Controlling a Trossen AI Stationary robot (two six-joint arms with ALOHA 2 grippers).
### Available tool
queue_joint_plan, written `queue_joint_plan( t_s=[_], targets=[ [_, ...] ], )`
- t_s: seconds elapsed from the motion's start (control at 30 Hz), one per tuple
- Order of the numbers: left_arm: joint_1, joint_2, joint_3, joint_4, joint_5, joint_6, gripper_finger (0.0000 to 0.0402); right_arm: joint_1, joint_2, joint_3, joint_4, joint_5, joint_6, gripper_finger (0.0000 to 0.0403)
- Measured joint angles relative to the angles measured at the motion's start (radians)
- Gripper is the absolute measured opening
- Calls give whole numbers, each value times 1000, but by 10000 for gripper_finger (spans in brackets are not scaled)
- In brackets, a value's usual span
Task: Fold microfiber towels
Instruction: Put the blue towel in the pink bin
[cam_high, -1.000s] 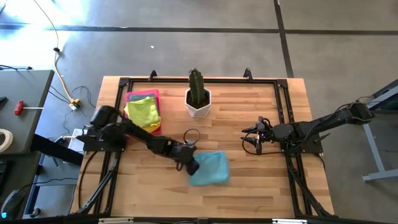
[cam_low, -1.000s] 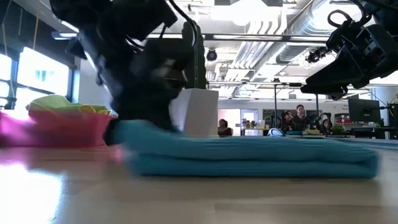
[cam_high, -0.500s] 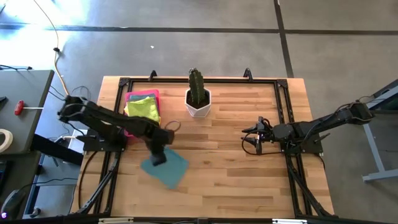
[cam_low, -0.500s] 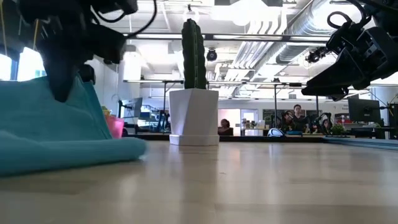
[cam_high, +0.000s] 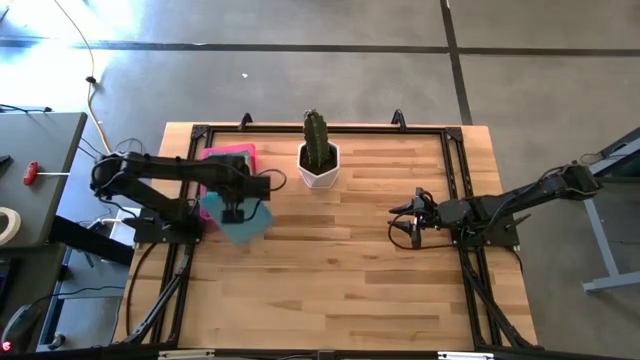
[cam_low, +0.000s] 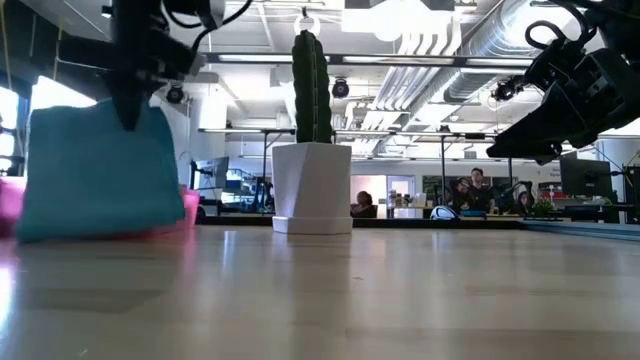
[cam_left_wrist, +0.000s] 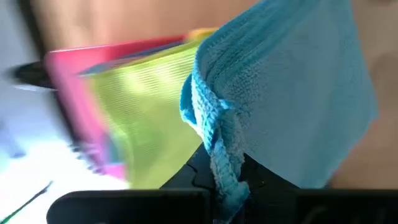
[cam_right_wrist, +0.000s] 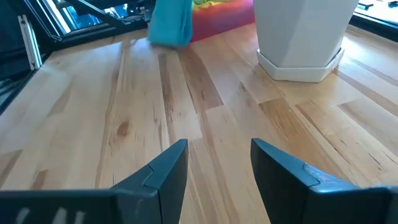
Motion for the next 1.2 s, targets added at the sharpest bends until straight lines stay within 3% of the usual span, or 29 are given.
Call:
queue_joint_plan(
  t_s=[0.13,0.27,0.57,0.77,1.0,1.2],
  targets=[
    [29,34,93,-124,-136,68,3,0,0,0,-3,0,0,167],
    [57,43,129,-131,-225,187,3,0,0,0,-7,0,0,167],
    [7,38,133,-130,-193,284,4,0,0,0,-16,0,0,167],
    [-27,-3,133,-131,-302,486,25,0,0,0,-18,0,0,167],
    [-4,-78,133,-131,-209,669,40,0,0,0,-21,0,0,167],
    [39,-176,133,-131,-233,743,42,0,0,0,-21,0,0,167]
  ],
)
